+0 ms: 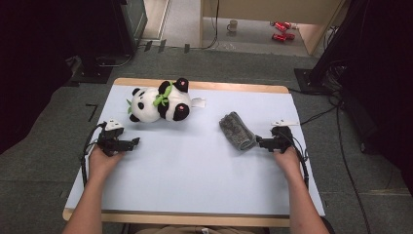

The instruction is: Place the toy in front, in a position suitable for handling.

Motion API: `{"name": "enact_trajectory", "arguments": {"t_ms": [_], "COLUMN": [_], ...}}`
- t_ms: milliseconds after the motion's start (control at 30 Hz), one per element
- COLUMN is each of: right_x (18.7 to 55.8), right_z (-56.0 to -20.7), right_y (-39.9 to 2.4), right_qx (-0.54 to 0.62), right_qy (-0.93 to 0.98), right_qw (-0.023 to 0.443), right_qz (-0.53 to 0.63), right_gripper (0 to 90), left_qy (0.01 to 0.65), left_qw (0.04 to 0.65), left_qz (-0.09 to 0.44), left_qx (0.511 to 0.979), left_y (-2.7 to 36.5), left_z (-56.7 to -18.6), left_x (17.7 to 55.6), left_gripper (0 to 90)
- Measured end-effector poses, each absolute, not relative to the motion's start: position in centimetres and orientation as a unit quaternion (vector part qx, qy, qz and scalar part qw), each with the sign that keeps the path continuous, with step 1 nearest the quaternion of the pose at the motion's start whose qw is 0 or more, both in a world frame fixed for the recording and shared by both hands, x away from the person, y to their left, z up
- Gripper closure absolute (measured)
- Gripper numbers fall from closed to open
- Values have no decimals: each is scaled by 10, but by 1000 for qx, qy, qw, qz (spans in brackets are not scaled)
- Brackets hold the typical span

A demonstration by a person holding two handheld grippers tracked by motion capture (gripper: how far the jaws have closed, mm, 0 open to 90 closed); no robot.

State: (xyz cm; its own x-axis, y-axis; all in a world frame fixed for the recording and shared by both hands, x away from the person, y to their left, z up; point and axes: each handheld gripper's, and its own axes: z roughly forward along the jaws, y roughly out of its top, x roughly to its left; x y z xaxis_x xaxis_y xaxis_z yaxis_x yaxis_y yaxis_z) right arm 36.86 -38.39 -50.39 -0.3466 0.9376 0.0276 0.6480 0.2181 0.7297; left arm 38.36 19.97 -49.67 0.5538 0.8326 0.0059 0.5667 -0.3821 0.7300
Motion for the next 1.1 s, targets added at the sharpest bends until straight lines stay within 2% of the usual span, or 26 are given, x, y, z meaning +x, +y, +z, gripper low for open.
{"name": "enact_trajectory", "arguments": {"t_ms": [1100], "right_x": [368], "right_z": [-504], "right_y": [-384], "right_qx": [529], "right_qy": [749], "right_qw": [218], "right_qz": [333], "right_gripper": [129], "left_qy": [435], "left_qw": [348], "left_qz": [193], "left_qx": [808], "left_y": [199], "left_z": [-497], "left_x": [383], "left_gripper": [182]}}
